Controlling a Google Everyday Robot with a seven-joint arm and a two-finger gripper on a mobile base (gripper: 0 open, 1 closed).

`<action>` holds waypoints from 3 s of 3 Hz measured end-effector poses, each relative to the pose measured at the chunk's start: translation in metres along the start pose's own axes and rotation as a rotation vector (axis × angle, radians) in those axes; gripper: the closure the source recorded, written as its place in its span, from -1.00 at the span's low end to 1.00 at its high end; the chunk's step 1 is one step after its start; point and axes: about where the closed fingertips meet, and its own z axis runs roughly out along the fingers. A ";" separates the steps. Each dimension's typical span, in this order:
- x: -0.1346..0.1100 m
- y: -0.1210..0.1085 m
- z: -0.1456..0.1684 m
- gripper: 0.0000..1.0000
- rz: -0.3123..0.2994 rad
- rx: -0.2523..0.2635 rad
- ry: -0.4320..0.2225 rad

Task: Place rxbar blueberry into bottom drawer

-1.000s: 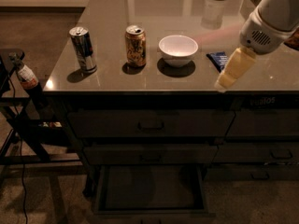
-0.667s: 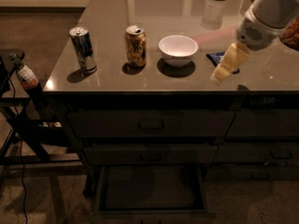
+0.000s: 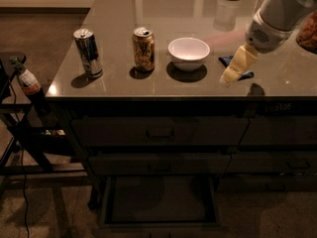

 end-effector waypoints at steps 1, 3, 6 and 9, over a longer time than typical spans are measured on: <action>-0.004 -0.009 0.006 -1.00 0.042 -0.043 -0.050; -0.021 -0.037 0.017 -1.00 0.144 -0.083 -0.140; -0.010 -0.076 0.044 -1.00 0.256 -0.055 -0.119; -0.016 -0.066 0.068 -1.00 0.290 -0.103 -0.123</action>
Offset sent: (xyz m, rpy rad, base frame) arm 0.0501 -0.0163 0.0049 0.2719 -0.0475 -0.1123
